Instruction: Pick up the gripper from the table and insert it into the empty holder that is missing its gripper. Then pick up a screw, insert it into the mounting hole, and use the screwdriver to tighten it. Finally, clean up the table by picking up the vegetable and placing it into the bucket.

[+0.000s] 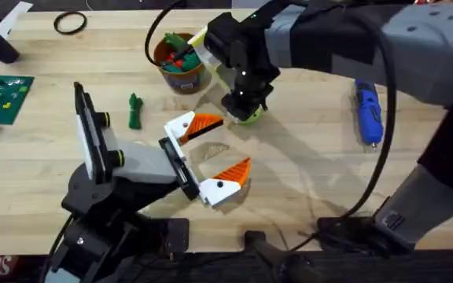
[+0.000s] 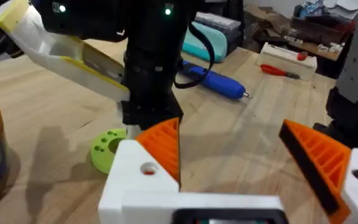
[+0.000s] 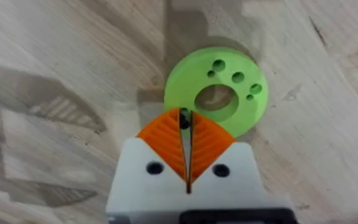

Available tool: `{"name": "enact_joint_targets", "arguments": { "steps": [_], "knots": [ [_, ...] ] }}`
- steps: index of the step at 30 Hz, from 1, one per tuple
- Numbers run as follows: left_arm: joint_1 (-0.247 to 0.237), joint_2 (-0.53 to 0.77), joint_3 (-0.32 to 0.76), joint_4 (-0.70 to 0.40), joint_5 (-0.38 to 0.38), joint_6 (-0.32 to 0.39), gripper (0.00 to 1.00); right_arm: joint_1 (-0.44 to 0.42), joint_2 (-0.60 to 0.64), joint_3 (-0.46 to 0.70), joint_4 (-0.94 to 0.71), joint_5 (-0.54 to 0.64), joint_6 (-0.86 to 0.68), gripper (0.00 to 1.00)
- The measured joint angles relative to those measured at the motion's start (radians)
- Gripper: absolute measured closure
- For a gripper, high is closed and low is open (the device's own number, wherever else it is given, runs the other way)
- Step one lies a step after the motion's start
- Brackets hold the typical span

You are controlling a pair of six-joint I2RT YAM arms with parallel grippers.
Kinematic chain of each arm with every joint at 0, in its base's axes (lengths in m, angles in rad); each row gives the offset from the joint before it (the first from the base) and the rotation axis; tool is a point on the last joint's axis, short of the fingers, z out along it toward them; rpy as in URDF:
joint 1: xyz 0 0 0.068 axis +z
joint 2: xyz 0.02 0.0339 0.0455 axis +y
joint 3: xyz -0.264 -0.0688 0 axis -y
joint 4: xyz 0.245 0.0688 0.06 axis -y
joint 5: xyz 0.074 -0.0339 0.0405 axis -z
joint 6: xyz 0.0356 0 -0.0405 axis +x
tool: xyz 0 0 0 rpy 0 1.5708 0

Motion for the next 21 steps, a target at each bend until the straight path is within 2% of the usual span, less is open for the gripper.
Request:
{"name": "enact_joint_targets", "arguments": {
  "steps": [10, 21],
  "knots": [
    [0.000, 0.000, 0.000, 0.000, 0.000, 0.000, 0.016, 0.000, 0.000, 0.013, -0.056, 0.000, 0.000, 0.998],
    [0.000, 0.000, 0.000, 0.000, 0.000, 0.000, 0.016, 0.000, -0.038, 0.157, -0.141, 0.000, 0.007, 0.998]
  ]
}}
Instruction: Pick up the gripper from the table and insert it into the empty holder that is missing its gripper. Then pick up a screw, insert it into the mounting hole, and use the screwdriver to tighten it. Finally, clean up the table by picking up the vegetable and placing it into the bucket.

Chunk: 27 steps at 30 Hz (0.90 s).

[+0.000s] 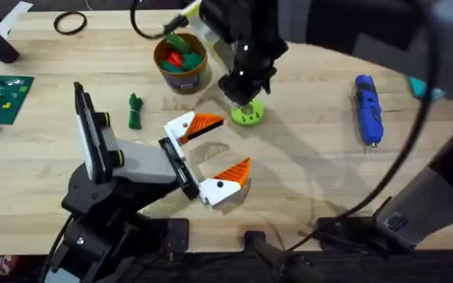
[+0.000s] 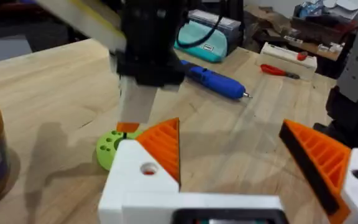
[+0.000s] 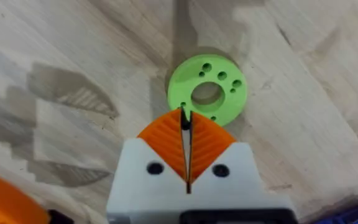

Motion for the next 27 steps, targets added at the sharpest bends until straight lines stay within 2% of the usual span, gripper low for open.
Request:
{"name": "enact_joint_targets", "arguments": {
  "steps": [8, 16, 27],
  "knots": [
    [0.000, 0.000, 0.000, 0.000, 0.000, 0.000, 0.016, 0.000, -0.090, 0.018, -0.023, 0.000, 0.012, 0.998],
    [0.000, 0.000, 0.000, 0.000, 0.000, 0.000, 0.016, 0.000, -0.100, 0.033, -0.086, -0.014, 0.008, 0.998],
    [0.000, 0.000, 0.000, 0.000, 0.000, 0.000, 0.016, 0.009, -0.100, 0.248, -0.219, -0.039, 0.008, 0.998]
  ]
}}
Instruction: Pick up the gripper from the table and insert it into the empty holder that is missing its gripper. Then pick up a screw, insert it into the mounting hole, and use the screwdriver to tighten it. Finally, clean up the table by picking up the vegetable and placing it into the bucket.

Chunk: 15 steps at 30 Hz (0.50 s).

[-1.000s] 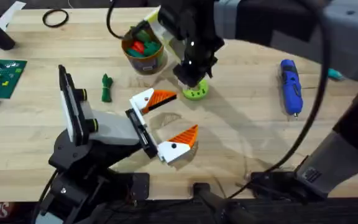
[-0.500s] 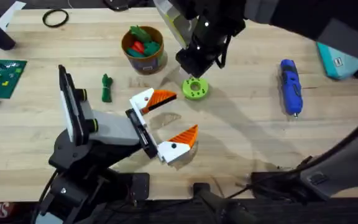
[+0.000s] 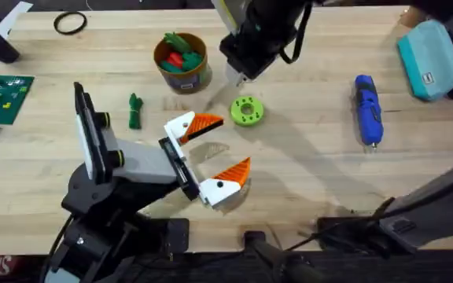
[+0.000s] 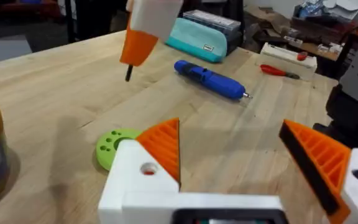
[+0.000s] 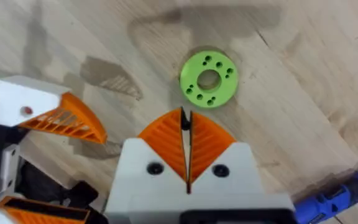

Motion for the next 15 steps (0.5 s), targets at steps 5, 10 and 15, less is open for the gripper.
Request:
{"name": "enact_joint_targets", "arguments": {
  "steps": [5, 10, 15],
  "knots": [
    [0.000, 0.000, 0.000, 0.000, 0.000, 0.000, 0.016, 0.048, 0.000, 0.071, -0.026, 0.000, 0.000, 0.998],
    [0.000, 0.000, 0.000, 0.000, 0.000, 0.000, 0.016, 0.138, 0.000, 0.115, -0.031, 0.000, 0.000, 0.998],
    [0.000, 0.000, 0.000, 0.000, 0.000, 0.000, 0.016, 0.231, 0.000, 0.135, -0.032, -0.003, 0.000, 0.998]
  ]
}}
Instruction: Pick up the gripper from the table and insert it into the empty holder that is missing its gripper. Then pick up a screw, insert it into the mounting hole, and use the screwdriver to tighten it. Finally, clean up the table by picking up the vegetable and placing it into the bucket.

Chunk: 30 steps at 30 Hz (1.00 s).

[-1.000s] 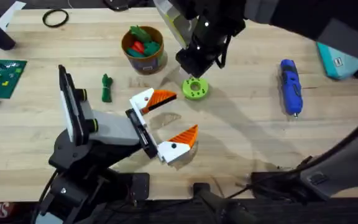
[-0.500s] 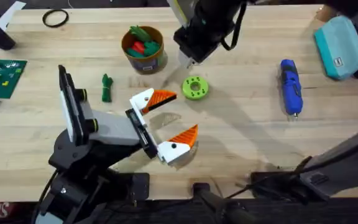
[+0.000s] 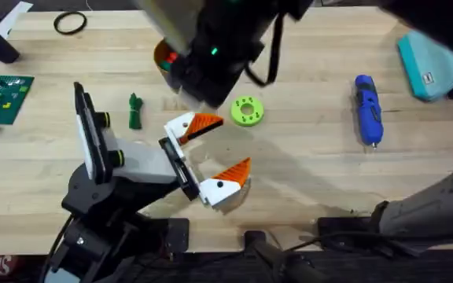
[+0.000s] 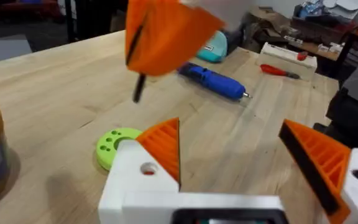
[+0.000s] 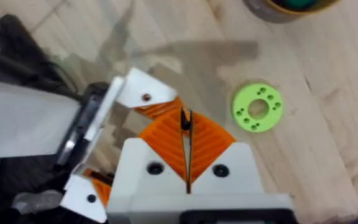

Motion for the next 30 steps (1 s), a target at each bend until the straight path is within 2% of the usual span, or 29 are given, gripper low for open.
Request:
{"name": "enact_joint_targets", "arguments": {
  "steps": [1, 9, 30],
  "knots": [
    [0.000, 0.000, 0.000, 0.000, 0.000, 0.000, 0.016, 0.050, 0.000, 0.001, 0.000, -0.001, 0.000, 0.998],
    [0.000, 0.000, 0.000, 0.000, 0.000, 0.000, 0.016, 0.137, 0.000, 0.006, -0.026, -0.004, 0.000, 0.998],
    [0.000, 0.000, 0.000, 0.000, 0.000, 0.000, 0.016, 0.117, 0.013, 0.007, 0.004, -0.003, 0.000, 0.998]
  ]
}}
